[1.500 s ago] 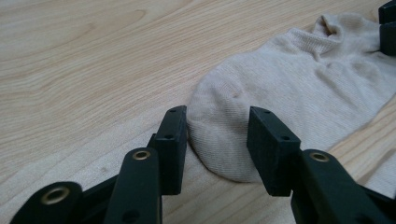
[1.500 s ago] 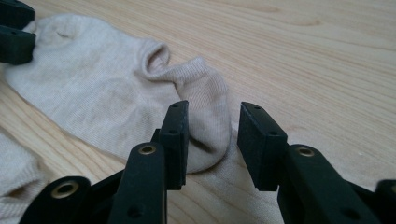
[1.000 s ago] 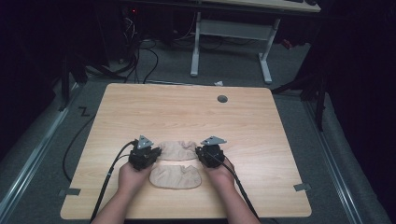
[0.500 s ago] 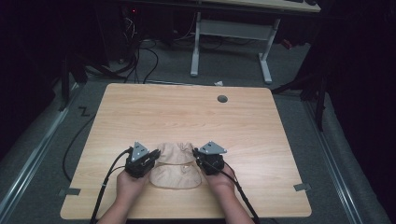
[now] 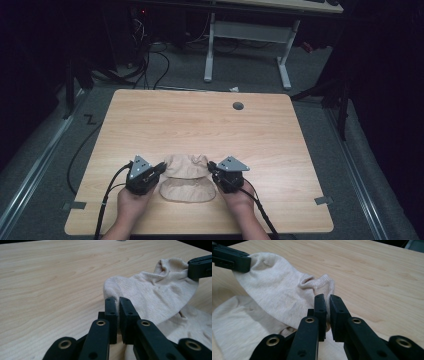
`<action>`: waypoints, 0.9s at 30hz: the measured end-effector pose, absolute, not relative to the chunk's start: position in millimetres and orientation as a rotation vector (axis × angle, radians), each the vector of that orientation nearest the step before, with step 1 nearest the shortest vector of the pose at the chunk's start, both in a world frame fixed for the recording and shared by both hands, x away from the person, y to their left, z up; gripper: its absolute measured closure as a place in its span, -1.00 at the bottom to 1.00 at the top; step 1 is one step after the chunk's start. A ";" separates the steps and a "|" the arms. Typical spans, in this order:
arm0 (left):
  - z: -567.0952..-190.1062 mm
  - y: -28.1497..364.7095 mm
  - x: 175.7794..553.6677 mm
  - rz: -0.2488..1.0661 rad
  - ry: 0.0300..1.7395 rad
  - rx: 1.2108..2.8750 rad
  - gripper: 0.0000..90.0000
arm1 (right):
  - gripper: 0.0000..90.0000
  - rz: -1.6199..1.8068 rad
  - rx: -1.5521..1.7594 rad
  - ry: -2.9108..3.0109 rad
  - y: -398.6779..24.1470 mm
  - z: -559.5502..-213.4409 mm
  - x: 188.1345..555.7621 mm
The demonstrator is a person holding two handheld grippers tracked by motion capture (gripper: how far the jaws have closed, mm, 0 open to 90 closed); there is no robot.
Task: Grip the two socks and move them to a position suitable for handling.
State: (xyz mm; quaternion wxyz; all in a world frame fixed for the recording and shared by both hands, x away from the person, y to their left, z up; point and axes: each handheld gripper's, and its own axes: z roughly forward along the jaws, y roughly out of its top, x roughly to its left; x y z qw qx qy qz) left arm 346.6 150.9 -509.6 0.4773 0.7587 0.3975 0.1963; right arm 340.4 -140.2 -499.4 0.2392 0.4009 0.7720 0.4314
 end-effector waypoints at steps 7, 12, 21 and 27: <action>-506.1 158.7 328.3 0.463 0.960 1.847 0.90 | 0.89 1.227 1.070 2.123 -142.1 -500.1 317.3; -508.1 156.9 315.7 0.462 0.942 1.872 0.90 | 0.89 1.228 1.043 2.148 -143.5 -503.5 304.6; -512.4 154.0 304.2 0.441 0.921 1.910 0.90 | 0.89 1.246 1.064 2.140 -148.1 -507.8 291.6; -515.4 155.2 296.8 0.427 0.910 1.934 0.90 | 0.89 1.249 1.089 2.151 -154.0 -512.9 281.9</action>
